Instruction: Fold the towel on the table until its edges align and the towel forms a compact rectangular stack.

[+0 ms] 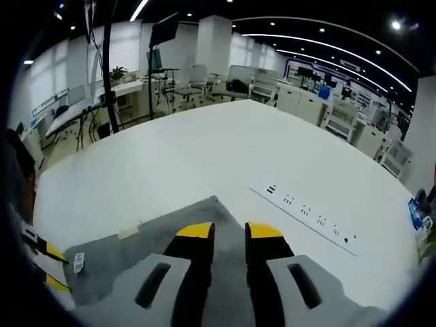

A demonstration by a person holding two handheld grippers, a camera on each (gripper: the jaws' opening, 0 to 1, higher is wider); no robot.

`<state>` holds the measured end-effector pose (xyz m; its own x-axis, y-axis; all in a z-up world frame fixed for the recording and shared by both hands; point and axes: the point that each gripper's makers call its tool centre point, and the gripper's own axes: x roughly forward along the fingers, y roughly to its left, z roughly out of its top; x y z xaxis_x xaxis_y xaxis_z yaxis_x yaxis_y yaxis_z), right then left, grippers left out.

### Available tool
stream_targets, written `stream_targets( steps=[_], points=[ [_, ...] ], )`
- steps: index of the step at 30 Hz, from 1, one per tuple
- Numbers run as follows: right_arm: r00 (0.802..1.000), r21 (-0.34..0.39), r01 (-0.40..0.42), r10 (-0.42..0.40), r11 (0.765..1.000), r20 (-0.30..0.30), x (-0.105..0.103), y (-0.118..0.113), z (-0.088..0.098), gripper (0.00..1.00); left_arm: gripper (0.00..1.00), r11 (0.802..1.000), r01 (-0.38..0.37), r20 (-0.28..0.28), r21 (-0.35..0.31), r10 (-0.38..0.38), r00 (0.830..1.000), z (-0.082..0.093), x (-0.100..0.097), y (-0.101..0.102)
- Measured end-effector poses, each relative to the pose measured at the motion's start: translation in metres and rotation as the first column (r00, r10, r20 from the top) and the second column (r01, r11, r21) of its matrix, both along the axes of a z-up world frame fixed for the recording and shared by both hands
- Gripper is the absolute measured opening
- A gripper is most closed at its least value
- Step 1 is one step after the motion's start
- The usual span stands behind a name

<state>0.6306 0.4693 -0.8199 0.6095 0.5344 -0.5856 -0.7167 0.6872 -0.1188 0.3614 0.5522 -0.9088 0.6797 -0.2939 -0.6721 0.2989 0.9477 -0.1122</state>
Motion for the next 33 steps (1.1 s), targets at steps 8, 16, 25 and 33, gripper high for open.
stream_targets(
  steps=[8,16,25,33],
  points=[
    [1.000,0.001,0.012,-0.012,1.000,0.014,-0.004,-0.034,0.019,0.24,0.36,0.999,0.036,-0.006,0.036,-0.036,0.999,0.001,-0.002,-0.002],
    [0.999,-0.047,-0.017,0.019,0.999,0.032,-0.042,-0.062,0.039,0.28,0.35,0.995,0.067,-0.004,0.069,-0.067,0.998,0.001,-0.003,0.000],
    [0.998,-0.030,-0.007,0.009,1.000,0.054,-0.053,-0.080,0.061,0.36,0.36,0.994,0.076,-0.003,0.080,-0.076,0.997,0.003,-0.001,0.002],
    [0.999,-0.040,-0.011,0.012,0.999,0.038,-0.058,-0.102,0.056,0.48,0.36,0.989,0.111,-0.009,0.102,-0.111,0.994,0.004,-0.007,0.001]
  ],
)
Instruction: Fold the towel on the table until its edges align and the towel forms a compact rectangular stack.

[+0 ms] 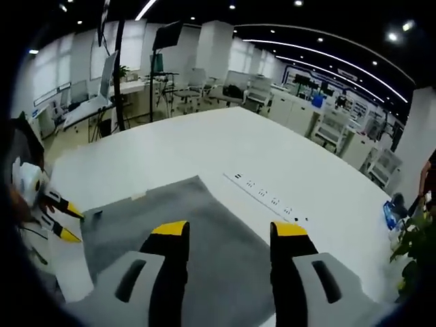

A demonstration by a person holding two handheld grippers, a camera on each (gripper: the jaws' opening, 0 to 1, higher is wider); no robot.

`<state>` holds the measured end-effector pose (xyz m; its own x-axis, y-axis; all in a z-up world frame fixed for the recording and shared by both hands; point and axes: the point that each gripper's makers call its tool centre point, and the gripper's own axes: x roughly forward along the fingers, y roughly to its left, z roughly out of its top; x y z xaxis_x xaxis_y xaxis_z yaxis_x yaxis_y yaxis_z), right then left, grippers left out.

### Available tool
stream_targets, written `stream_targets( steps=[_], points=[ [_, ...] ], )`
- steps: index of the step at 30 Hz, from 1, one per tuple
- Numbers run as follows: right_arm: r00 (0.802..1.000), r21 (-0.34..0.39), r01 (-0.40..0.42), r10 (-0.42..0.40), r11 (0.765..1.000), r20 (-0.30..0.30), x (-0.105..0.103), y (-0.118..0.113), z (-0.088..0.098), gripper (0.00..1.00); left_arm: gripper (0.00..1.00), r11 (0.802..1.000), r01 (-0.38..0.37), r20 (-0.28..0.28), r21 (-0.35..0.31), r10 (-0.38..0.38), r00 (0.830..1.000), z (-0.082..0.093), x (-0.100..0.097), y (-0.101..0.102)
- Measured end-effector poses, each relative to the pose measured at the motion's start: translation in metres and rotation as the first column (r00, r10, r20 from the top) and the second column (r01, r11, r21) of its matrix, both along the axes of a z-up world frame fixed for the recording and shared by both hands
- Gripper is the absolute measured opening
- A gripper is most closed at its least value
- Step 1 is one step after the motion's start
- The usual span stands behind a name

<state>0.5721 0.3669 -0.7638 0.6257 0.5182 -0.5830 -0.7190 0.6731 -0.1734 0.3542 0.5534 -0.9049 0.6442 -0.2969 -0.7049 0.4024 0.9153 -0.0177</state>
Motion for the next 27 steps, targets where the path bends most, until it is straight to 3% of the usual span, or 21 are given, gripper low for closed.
stream_targets(
  steps=[5,9,14,27],
  points=[
    [1.000,-0.009,-0.016,0.016,1.000,-0.002,-0.017,-0.012,-0.001,0.50,0.36,1.000,0.022,-0.008,0.007,-0.022,1.000,-0.001,-0.003,-0.001],
    [1.000,-0.011,-0.028,0.028,1.000,-0.010,-0.018,-0.026,-0.006,0.52,0.37,0.999,0.038,-0.013,0.013,-0.038,0.999,0.000,-0.007,-0.005],
    [1.000,-0.009,-0.017,0.017,1.000,-0.023,-0.041,-0.039,-0.009,0.52,0.37,0.998,0.056,-0.016,0.020,-0.056,0.998,0.001,-0.007,-0.010],
    [0.995,-0.020,-0.027,0.024,0.999,-0.097,-0.069,-0.075,-0.052,0.48,0.35,0.997,0.078,-0.030,0.011,-0.077,0.997,0.004,-0.001,-0.019]
  ],
)
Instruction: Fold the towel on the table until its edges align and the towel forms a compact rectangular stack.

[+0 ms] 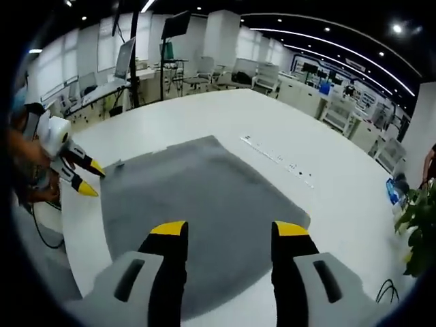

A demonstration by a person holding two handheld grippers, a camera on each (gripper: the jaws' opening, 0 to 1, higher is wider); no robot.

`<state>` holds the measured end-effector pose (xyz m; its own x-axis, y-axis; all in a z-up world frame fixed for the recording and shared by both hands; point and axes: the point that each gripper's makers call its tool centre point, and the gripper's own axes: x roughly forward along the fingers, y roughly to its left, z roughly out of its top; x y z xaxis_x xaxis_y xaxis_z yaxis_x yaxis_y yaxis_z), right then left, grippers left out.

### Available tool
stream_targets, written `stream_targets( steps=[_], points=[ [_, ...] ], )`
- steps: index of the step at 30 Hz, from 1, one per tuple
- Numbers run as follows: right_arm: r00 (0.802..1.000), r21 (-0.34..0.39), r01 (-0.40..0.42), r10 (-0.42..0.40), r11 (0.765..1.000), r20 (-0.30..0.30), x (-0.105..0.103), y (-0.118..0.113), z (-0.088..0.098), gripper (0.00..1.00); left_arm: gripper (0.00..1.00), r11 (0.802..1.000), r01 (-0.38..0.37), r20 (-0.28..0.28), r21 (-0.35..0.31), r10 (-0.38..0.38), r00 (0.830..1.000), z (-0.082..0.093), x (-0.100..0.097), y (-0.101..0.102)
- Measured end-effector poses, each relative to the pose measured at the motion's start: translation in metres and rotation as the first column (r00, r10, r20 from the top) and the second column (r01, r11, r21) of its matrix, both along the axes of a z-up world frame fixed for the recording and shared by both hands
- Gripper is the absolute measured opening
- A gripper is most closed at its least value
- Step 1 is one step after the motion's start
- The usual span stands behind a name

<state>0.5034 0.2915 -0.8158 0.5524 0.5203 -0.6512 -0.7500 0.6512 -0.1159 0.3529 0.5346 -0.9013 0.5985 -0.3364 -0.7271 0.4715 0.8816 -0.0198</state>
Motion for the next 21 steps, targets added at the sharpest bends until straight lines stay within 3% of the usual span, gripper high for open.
stream_targets(
  steps=[4,9,17,21],
  points=[
    [0.999,-0.005,0.000,-0.001,1.000,-0.034,-0.020,-0.005,-0.014,0.47,0.25,1.000,-0.010,0.032,0.021,0.010,0.999,0.007,0.006,0.001],
    [0.997,-0.021,0.010,-0.012,1.000,-0.070,-0.034,-0.018,-0.032,0.43,0.25,0.998,-0.062,0.030,0.020,0.062,0.998,0.008,0.013,0.008],
    [0.995,-0.030,-0.005,0.002,1.000,-0.104,-0.046,-0.023,-0.045,0.36,0.25,0.997,-0.025,0.004,0.074,0.025,1.000,-0.006,0.011,0.008],
    [0.992,-0.034,0.013,-0.017,0.999,-0.121,-0.052,-0.021,-0.051,0.35,0.24,0.997,-0.030,-0.003,0.068,0.030,1.000,-0.009,0.011,0.008]
  ],
)
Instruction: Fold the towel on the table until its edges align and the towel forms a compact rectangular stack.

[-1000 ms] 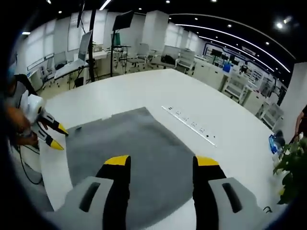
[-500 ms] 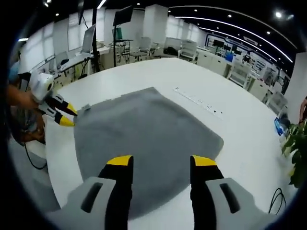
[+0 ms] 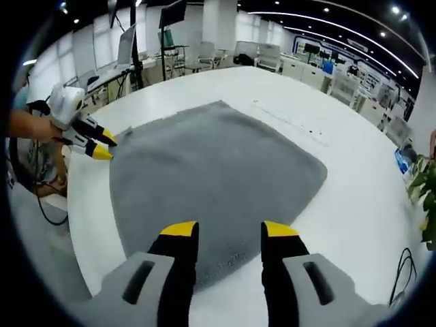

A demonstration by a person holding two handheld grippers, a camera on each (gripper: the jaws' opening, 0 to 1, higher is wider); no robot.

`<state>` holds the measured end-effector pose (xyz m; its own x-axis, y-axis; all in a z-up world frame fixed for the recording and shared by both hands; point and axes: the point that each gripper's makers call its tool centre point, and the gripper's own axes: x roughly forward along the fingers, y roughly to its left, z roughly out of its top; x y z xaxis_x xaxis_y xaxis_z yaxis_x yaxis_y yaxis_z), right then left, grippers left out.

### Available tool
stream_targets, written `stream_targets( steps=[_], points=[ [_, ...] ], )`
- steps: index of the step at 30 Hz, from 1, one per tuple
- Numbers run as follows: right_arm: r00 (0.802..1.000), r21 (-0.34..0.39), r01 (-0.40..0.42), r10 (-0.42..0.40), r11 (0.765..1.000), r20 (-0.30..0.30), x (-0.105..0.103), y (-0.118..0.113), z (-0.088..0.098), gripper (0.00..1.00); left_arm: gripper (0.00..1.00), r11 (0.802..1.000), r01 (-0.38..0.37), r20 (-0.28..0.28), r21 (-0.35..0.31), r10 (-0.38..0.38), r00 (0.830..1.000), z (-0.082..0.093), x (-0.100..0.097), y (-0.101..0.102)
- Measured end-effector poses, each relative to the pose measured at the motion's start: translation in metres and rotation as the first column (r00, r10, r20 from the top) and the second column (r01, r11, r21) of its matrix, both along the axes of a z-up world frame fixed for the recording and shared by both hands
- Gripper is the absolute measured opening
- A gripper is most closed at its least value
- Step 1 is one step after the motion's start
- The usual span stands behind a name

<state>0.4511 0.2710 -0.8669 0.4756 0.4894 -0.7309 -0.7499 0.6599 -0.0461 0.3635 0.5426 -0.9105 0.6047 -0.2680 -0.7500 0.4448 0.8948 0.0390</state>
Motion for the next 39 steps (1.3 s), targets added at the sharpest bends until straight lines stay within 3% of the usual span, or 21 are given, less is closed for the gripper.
stream_targets(
  steps=[9,14,23,31,39],
  points=[
    [0.998,-0.043,-0.056,0.054,0.998,-0.039,-0.018,0.001,-0.023,0.27,0.22,1.000,0.008,-0.044,-0.019,-0.009,0.999,-0.002,-0.002,-0.001],
    [0.998,-0.044,-0.050,0.048,0.998,-0.051,-0.023,-0.001,-0.027,0.30,0.19,0.999,0.012,-0.053,-0.031,-0.014,0.998,-0.002,-0.006,-0.006],
    [0.991,-0.069,-0.084,0.076,0.994,-0.106,-0.039,-0.009,-0.051,0.31,0.17,0.999,0.044,-0.048,-0.016,-0.044,0.998,-0.002,-0.014,-0.017],
    [0.990,-0.055,-0.119,0.114,0.991,-0.086,-0.040,-0.013,-0.050,0.30,0.16,0.999,0.044,-0.057,0.001,-0.044,0.997,-0.004,-0.019,-0.025],
    [0.985,-0.079,-0.137,0.127,0.987,-0.116,-0.040,-0.029,-0.053,0.28,0.15,0.999,0.044,-0.064,0.007,-0.043,0.997,-0.003,-0.026,-0.039]
  ],
)
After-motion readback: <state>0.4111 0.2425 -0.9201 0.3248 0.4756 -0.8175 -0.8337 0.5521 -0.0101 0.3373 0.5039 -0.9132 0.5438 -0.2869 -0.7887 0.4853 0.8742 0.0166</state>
